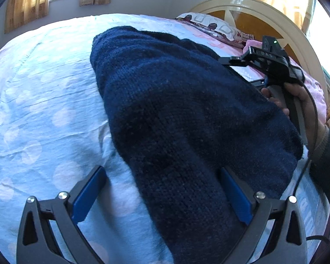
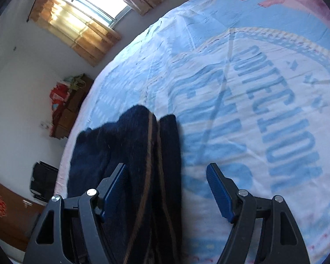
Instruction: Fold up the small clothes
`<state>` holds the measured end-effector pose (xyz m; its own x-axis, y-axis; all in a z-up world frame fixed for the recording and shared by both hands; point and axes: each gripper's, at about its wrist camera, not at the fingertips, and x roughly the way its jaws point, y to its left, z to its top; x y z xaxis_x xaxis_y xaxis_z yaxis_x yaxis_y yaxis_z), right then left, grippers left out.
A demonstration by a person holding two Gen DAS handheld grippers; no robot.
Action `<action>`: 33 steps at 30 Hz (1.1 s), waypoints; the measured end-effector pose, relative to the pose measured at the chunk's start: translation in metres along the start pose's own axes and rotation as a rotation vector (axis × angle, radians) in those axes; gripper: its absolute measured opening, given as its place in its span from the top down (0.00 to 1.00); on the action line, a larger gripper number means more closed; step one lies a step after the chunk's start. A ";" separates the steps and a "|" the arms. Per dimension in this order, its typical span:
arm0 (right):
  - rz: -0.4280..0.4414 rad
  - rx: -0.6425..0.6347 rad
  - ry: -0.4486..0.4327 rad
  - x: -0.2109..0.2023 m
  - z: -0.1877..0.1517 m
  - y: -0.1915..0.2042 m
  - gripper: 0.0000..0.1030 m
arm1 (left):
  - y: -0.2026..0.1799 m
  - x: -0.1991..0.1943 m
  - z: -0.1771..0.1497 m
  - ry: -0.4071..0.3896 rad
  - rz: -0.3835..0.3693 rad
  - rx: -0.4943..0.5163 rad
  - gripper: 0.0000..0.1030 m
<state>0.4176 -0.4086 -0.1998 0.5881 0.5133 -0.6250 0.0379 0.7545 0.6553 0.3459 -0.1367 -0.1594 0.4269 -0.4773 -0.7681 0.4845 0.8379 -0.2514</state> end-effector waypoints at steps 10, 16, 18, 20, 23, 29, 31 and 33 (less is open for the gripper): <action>0.130 -0.063 0.090 0.025 0.005 0.011 0.29 | 0.002 -0.007 -0.007 -0.004 -0.009 -0.005 0.00; 0.150 -0.090 0.131 0.046 0.010 0.024 0.45 | -0.001 -0.004 0.000 -0.003 -0.023 -0.010 0.00; 0.185 -0.058 0.147 0.052 0.009 0.025 0.53 | 0.000 -0.005 0.000 -0.010 -0.046 -0.016 0.01; 0.190 -0.051 0.134 0.053 0.006 0.027 0.56 | -0.004 -0.008 0.000 -0.020 -0.069 -0.004 0.18; 0.162 -0.054 0.100 0.047 0.000 0.033 0.61 | -0.010 -0.010 -0.001 -0.034 -0.059 0.019 0.34; 0.166 -0.093 0.000 0.016 -0.013 0.068 0.64 | -0.007 -0.030 0.000 -0.087 -0.062 0.002 0.76; 0.161 -0.099 -0.018 0.007 -0.019 0.079 0.65 | -0.010 -0.042 -0.001 -0.107 -0.055 0.002 0.77; 0.166 -0.110 -0.027 0.000 -0.024 0.093 0.65 | -0.012 -0.056 -0.003 -0.127 -0.057 -0.001 0.78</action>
<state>0.4015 -0.3286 -0.1494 0.6001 0.6242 -0.5002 -0.1484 0.7013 0.6972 0.3144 -0.1192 -0.1151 0.4915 -0.5538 -0.6721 0.5099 0.8086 -0.2934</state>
